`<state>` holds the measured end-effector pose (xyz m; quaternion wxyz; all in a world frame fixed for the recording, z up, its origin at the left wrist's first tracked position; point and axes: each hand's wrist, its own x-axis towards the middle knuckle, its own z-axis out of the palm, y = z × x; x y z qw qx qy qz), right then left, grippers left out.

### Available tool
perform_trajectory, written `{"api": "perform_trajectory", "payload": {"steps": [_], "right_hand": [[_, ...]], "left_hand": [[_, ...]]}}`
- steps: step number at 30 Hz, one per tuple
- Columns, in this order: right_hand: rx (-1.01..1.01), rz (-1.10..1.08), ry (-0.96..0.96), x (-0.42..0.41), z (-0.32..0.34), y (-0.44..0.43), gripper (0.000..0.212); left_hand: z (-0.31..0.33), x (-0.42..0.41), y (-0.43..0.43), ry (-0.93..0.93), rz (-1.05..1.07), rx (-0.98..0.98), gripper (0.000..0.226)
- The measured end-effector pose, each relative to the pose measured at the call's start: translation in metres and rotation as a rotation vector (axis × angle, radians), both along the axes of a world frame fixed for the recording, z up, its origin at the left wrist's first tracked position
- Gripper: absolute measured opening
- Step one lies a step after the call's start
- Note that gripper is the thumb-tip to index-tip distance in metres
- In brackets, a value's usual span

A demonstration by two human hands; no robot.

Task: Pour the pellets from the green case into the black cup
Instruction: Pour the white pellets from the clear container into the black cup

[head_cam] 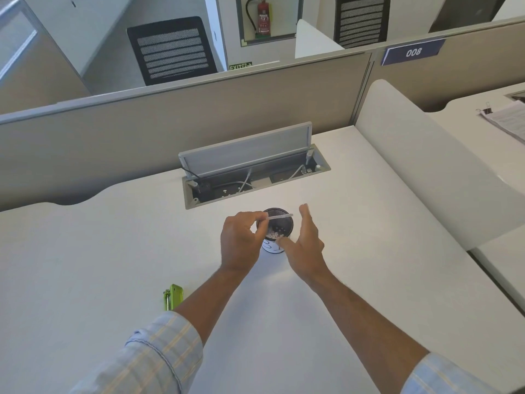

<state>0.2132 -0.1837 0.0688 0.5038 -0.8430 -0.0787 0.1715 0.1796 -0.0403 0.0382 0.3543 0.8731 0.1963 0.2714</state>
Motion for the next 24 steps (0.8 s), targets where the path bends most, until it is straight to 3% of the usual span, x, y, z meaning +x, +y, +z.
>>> {"api": "perform_trajectory", "payload": {"steps": [2, 6, 9, 13, 15, 17, 21, 24], "right_hand": [[-0.051, 0.044, -0.025, -0.001, -0.001, 0.000, 0.078], [-0.042, -0.028, -0.014, -0.002, -0.002, -0.001, 0.088], [-0.078, 0.038, -0.043, -0.004, -0.002, 0.000, 0.081], [-0.006, -0.030, -0.023, -0.005, 0.001, 0.001, 0.095], [-0.057, 0.023, -0.041, -0.004, 0.002, 0.000, 0.085], [-0.099, 0.061, -0.058, -0.005, 0.002, 0.000, 0.078], [-0.037, -0.057, -0.026, -0.008, 0.008, -0.003, 0.091], [-0.009, -0.102, -0.043, -0.014, 0.012, -0.006, 0.085]], "left_hand": [[0.000, -0.001, -0.001, -0.007, 0.012, 0.001, 0.012], [-0.003, -0.003, 0.000, 0.016, 0.004, -0.007, 0.013], [-0.002, -0.004, -0.001, 0.037, 0.025, -0.037, 0.015], [0.000, -0.004, -0.001, 0.036, 0.029, -0.070, 0.016], [0.001, -0.005, -0.001, 0.035, 0.027, -0.089, 0.015], [0.002, -0.006, 0.000, 0.015, 0.028, -0.147, 0.013], [0.006, -0.005, 0.005, -0.041, 0.081, -0.275, 0.009], [0.013, -0.005, 0.012, -0.058, 0.154, -0.395, 0.009]]}}
